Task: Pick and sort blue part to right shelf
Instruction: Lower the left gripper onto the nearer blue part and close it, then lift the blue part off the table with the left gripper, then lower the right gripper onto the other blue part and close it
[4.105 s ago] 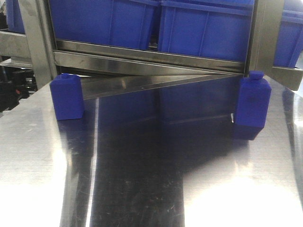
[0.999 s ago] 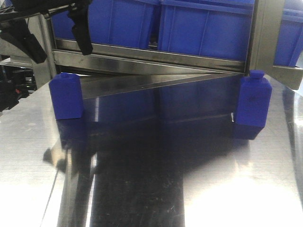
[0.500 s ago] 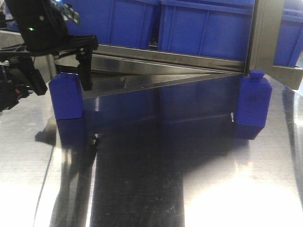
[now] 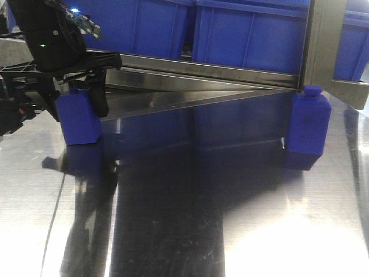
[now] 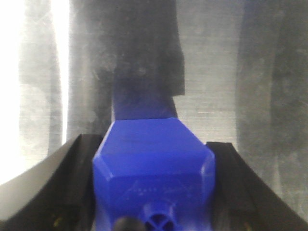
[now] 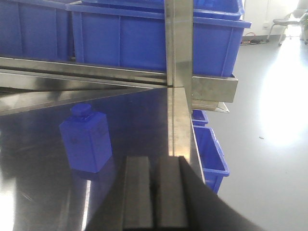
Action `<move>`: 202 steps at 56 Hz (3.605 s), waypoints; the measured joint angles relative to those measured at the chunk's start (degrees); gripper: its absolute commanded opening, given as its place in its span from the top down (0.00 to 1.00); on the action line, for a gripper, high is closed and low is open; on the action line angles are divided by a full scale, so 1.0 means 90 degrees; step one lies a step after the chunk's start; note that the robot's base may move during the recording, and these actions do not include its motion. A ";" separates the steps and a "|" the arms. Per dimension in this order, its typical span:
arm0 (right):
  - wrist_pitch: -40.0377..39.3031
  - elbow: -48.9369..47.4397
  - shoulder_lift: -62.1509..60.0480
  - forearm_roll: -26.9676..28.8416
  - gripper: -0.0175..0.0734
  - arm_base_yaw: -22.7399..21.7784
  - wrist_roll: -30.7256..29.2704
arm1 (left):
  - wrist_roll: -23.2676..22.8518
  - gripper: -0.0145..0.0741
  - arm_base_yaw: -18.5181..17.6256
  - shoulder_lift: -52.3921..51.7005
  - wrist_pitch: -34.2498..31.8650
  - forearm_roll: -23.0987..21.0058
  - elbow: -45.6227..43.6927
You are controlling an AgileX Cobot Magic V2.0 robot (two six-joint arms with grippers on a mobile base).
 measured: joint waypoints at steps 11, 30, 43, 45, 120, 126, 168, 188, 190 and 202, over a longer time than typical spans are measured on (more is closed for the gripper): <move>0.0000 0.0000 0.0000 0.0000 0.75 0.0000 0.0000 | -0.0010 0.58 0.0000 0.0000 0.0108 0.0013 -0.0019; 0.0000 0.0000 0.0000 0.0000 0.75 0.0000 0.0000 | 0.0301 0.58 0.0000 -0.0270 0.0617 0.0113 -0.0099; 0.0000 0.0000 0.0000 0.0000 0.75 0.0000 0.0000 | 0.0660 0.54 0.0000 -0.1529 0.0646 0.0487 -0.0099; 0.0000 0.0000 0.0000 0.0000 0.75 0.0000 0.0000 | 0.0722 0.51 0.0000 -0.1719 0.0657 0.0534 -0.0083; 0.1229 -0.2860 0.1964 0.0140 0.39 0.0158 0.0000 | 0.1392 0.46 0.0000 -0.9269 -0.1374 0.0590 0.5443; 0.1609 -0.3774 0.2902 0.0140 0.21 0.0539 0.0000 | 0.1392 0.46 0.0000 -0.9295 -0.1386 0.0590 0.5443; 0.4959 -0.8324 0.8677 0.0205 0.17 0.1859 0.0963 | 0.1401 0.46 0.0000 -0.9295 -0.1386 0.0590 0.5467; 0.5922 -0.9276 1.0750 -0.0457 0.17 0.1883 0.2349 | 0.1401 0.46 0.0000 -0.9295 -0.1386 0.0590 0.5467; 0.5922 -0.9276 1.0881 -0.0457 0.17 0.1883 0.2386 | 0.1401 0.46 0.0000 -0.9295 -0.1386 0.0590 0.5467; 0.5853 -0.9285 1.1534 -0.0457 0.17 0.1883 0.2438 | 0.1401 0.46 0.0000 -0.9295 -0.1386 0.0590 0.5467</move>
